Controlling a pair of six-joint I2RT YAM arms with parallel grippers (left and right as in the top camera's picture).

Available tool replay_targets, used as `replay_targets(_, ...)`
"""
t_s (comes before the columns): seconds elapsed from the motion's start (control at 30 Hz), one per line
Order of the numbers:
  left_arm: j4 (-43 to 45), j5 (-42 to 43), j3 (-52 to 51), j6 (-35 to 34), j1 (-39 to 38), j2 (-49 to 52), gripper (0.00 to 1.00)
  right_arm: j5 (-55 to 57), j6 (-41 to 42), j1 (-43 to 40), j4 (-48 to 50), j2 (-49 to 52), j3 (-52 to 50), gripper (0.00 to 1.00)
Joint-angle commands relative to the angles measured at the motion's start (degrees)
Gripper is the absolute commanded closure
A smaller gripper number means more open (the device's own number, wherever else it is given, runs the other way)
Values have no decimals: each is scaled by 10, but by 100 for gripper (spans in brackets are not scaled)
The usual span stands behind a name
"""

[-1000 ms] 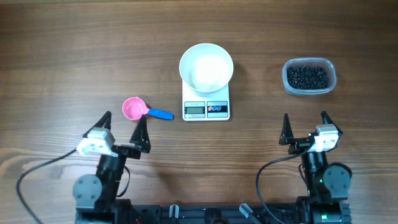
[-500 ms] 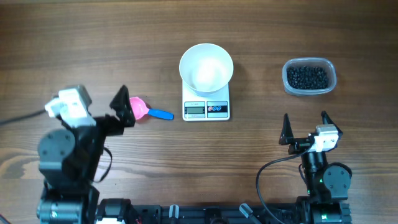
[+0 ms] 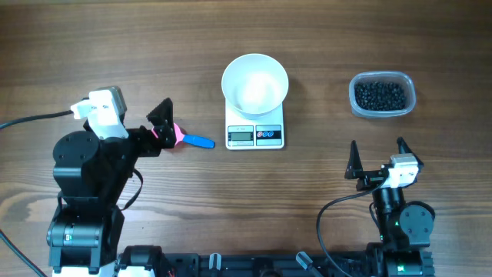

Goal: Scoop item into bowl and weigh 150g on scale
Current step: 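Move the left gripper forward and grasp the pink scoop's cup rim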

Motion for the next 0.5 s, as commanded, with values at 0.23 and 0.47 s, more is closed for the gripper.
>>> replay_targets(0.23,-10,-88,7,-112,-2,16,0,-9,-6,3,1,3,-1,0)
replay_targets(0.47,-69,-187,27,-212,-2,58,0,-9,-6,3,1,3,-1,0)
